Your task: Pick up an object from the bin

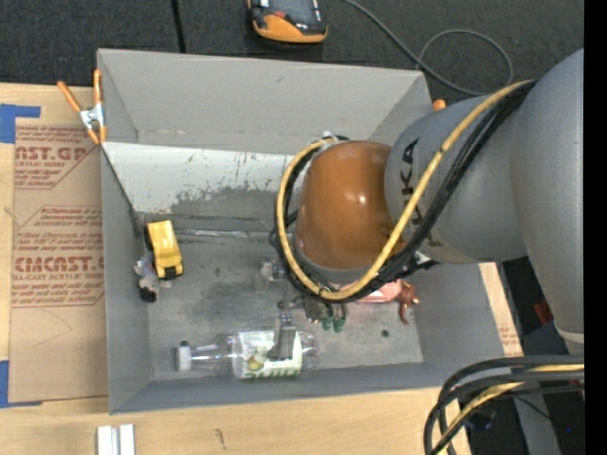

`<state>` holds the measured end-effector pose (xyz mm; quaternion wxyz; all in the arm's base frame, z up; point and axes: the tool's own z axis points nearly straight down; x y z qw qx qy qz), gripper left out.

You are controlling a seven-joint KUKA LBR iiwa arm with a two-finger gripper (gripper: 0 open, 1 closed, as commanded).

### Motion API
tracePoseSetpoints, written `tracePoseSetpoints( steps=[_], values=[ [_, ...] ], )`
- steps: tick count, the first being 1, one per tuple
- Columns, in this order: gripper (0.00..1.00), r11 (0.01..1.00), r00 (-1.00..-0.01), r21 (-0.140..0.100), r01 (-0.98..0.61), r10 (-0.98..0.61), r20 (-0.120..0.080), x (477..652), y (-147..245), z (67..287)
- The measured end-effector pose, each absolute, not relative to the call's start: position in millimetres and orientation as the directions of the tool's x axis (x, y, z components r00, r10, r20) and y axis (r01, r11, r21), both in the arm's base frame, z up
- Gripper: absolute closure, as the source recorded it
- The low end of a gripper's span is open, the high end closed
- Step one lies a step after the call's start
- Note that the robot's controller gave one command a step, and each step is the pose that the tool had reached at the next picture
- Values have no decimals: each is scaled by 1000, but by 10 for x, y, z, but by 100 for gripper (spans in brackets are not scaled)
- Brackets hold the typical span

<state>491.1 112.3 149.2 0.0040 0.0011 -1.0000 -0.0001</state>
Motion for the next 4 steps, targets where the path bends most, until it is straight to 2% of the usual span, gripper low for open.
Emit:
tracePoseSetpoints(
  steps=[1, 2, 3, 4],
  values=[
    [0, 1000, -1000, 1, 0, 0, 0, 4929, 1119, 1536],
    [0, 989, -989, 0, -150, -150, -8, 4902, 1201, 1241],
    [0, 908, -908, 4, -418, -418, -3, 4952, 916, 895],
    [100, 962, -962, -1, -273, -273, 1, 4822, 704, 754]
  ],
)
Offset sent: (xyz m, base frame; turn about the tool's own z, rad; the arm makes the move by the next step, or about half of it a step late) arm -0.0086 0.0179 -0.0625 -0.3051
